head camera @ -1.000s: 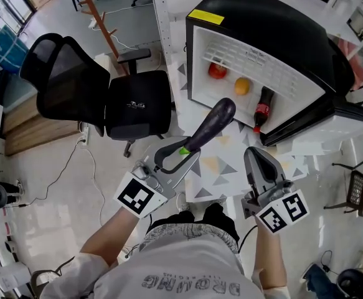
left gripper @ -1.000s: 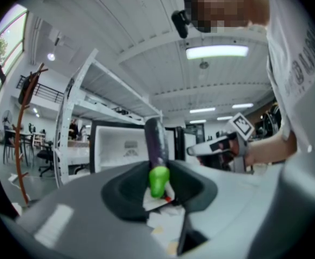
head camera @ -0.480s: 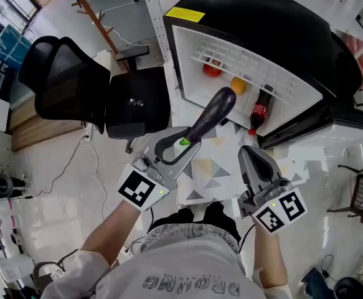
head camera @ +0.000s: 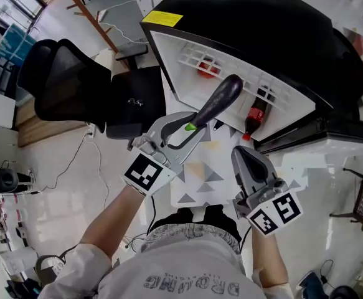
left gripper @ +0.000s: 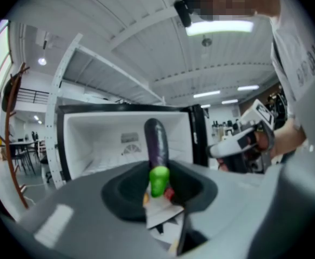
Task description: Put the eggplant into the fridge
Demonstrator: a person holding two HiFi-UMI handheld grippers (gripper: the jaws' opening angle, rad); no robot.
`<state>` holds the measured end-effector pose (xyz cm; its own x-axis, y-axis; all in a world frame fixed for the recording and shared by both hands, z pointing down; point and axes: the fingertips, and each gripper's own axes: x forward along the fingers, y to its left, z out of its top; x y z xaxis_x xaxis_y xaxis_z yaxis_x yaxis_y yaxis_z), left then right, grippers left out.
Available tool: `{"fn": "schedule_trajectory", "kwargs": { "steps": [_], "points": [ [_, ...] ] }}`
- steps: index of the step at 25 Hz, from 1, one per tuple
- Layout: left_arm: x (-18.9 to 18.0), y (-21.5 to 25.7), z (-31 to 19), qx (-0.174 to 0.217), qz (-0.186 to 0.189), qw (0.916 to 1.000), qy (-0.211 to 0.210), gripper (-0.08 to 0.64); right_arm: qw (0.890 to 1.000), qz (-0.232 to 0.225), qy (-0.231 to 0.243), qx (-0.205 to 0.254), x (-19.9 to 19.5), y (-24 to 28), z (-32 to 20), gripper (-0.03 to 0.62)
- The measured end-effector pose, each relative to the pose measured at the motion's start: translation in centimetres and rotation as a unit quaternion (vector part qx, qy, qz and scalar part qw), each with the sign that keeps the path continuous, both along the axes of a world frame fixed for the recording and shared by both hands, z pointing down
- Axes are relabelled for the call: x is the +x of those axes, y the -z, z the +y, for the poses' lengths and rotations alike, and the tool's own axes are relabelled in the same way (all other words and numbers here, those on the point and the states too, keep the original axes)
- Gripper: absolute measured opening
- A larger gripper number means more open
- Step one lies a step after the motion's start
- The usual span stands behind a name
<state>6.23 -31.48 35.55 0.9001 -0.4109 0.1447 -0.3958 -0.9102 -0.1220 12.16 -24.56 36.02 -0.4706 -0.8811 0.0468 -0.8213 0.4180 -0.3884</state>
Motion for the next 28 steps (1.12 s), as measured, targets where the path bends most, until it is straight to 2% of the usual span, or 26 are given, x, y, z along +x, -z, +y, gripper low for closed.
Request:
{"fn": "schedule_trajectory", "kwargs": {
  "steps": [12, 28],
  "points": [
    [5.8, -1.6, -4.4, 0.02, -0.064, 0.9977, -0.013, 0.118, 1.0, -0.014, 0.013, -0.003, 2.1, -0.9, -0.6, 0.003],
    [11.4, -1.4, -7.9, 0.041, -0.118, 0.9918, -0.028, 0.118, 0.999, -0.025, 0.02, -0.009, 3.6, -2.2, -0.9, 0.003]
  ]
}}
